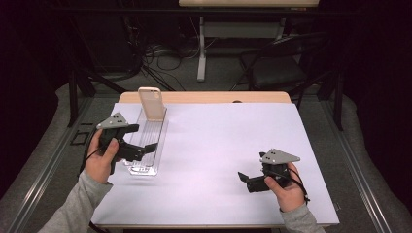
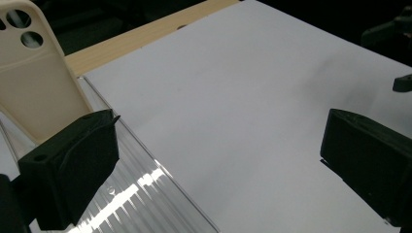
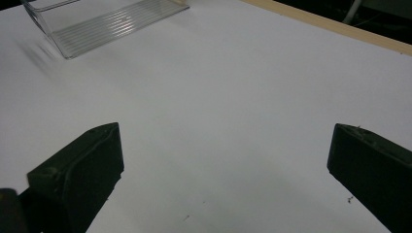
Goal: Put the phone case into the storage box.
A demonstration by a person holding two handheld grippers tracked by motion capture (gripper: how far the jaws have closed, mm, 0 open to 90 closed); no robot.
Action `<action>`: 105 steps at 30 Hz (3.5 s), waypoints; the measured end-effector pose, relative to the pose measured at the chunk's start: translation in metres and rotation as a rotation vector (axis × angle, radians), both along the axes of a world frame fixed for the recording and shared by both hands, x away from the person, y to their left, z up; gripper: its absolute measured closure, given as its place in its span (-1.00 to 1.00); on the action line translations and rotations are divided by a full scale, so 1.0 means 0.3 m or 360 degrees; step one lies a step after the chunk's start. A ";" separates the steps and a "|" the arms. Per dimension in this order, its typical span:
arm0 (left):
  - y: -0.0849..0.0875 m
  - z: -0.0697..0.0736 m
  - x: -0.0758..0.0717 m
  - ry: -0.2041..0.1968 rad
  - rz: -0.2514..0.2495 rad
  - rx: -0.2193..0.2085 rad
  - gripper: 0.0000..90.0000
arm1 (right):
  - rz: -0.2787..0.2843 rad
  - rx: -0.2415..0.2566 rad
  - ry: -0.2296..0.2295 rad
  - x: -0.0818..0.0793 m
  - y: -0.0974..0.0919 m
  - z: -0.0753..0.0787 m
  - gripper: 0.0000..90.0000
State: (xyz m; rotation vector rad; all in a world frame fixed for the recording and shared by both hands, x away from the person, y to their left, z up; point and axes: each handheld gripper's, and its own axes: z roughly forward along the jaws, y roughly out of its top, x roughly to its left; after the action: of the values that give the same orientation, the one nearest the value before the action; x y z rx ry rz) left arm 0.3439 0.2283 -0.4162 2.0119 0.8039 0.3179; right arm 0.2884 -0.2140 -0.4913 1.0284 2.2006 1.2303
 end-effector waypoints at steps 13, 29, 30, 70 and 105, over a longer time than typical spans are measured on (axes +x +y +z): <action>0.014 -0.058 -0.064 0.0001 0.0001 -0.0018 -0.99 | 0.0015 -0.0035 0.0016 -0.024 -0.001 0.001 -1.00; 0.049 -0.148 -0.111 0.0009 0.0021 -0.0070 -0.99 | -0.0005 -0.0048 0.0030 -0.060 -0.022 -0.018 -1.00; 0.052 -0.151 -0.112 0.0007 0.0022 -0.0072 -0.99 | -0.0012 -0.0044 0.0036 -0.062 -0.025 -0.020 -1.00; 0.140 -0.280 -0.172 -0.0048 0.0086 -0.0136 -0.98 | -0.0080 -0.0014 0.0023 -0.059 -0.061 -0.098 -1.00; 0.105 -0.323 -0.181 -0.0059 0.0053 -0.0064 -0.96 | 0.0001 -0.0050 0.0052 -0.058 -0.033 -0.139 -1.00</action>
State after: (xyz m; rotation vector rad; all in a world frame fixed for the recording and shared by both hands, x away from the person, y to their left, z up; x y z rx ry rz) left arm 0.2896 0.2599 -0.5131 1.9516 0.8151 0.3546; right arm 0.2710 -0.2238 -0.5331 1.0426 2.2374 1.1834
